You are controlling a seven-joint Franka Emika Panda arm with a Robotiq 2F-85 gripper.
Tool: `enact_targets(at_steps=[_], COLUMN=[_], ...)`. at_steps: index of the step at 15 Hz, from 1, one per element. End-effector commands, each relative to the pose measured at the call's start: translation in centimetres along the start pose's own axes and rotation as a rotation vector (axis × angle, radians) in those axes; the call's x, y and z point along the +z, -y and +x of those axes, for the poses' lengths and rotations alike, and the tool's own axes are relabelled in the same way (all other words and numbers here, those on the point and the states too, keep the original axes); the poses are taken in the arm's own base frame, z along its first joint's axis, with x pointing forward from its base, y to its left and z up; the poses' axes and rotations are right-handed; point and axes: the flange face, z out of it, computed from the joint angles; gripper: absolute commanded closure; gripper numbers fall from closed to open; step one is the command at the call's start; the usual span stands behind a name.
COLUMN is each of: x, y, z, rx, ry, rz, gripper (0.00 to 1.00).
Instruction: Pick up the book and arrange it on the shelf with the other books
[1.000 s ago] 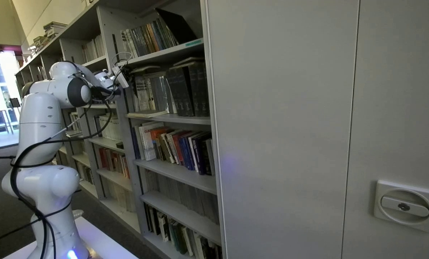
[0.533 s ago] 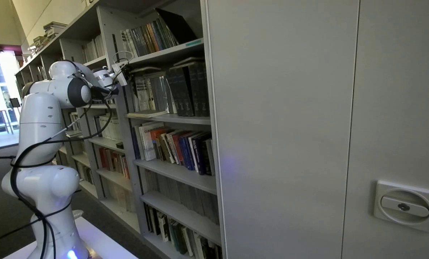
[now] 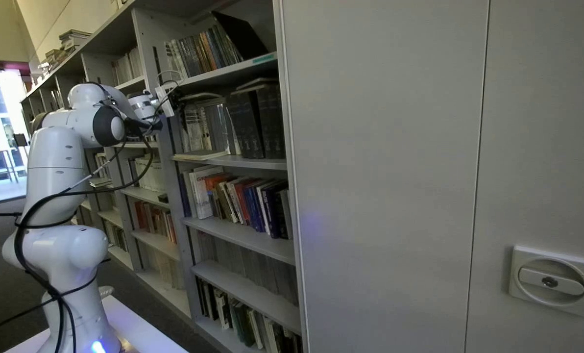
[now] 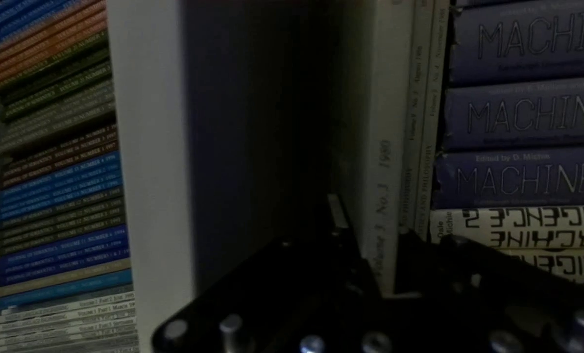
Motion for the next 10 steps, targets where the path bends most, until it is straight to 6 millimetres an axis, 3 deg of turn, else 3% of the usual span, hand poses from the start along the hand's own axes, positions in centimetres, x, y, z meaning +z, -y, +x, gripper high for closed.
enact_targets(at_steps=[1, 10], x=[2.2, 5.9], y=[-0.5, 1.4], z=[-0.5, -1.7], rx=[-0.004, -0.01], ry=[0.033, 0.085], rz=[-0.029, -0.038], gripper=[0.97, 0.97])
